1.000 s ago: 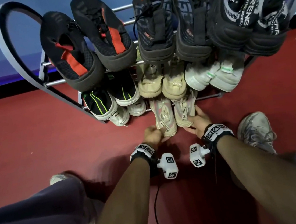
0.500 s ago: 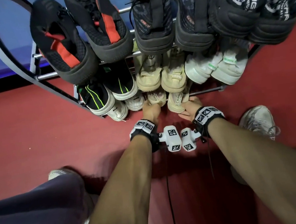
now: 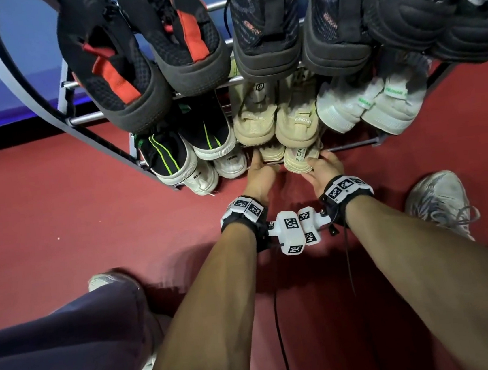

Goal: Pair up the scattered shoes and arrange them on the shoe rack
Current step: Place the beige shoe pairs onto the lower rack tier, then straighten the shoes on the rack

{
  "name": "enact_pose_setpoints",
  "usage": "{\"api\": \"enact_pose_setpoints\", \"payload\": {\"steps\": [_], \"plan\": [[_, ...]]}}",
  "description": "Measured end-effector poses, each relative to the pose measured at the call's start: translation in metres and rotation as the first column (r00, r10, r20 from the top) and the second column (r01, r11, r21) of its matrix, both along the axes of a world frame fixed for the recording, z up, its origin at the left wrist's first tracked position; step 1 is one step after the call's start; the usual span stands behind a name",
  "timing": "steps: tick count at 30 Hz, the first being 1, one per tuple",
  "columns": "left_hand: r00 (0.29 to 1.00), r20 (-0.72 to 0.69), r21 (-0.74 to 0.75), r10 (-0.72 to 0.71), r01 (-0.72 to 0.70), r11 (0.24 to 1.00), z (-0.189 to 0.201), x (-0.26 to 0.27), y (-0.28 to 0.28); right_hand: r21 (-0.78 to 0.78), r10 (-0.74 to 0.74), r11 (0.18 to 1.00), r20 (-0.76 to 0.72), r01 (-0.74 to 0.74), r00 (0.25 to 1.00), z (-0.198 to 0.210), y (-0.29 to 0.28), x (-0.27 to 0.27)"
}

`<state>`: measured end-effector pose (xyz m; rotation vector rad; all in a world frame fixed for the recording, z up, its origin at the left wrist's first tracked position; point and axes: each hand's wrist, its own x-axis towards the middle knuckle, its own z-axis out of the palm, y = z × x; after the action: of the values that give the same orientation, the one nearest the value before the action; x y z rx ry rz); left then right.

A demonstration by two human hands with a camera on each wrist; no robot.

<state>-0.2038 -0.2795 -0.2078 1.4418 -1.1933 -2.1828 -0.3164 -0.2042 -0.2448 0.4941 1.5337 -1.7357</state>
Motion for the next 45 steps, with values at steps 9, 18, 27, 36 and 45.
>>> {"api": "enact_pose_setpoints", "payload": {"steps": [9,18,27,36,45], "plan": [[0.993,0.071,-0.123,-0.093,0.102,0.987,-0.009,-0.005,0.005,-0.029,0.043,0.999,0.011,-0.042,0.999,0.004,0.0,-0.007],[0.931,0.306,-0.312,-0.2,0.296,0.903,-0.049,-0.002,-0.015,0.334,0.415,0.882,-0.213,-0.334,0.885,0.012,0.004,-0.013],[0.502,0.813,-0.379,-0.295,0.841,0.385,0.077,0.042,0.007,0.907,0.99,-0.136,0.108,-0.397,-0.093,0.094,0.021,0.01],[0.605,0.792,-0.611,0.085,0.785,0.108,0.248,0.094,0.005,0.946,0.929,-0.102,-0.02,-0.308,-0.37,0.274,0.011,0.062],[0.81,0.519,-0.848,0.274,0.527,0.046,0.43,0.137,-0.007,0.781,0.77,0.47,-0.591,-0.412,-0.241,0.465,0.01,0.086]]}}
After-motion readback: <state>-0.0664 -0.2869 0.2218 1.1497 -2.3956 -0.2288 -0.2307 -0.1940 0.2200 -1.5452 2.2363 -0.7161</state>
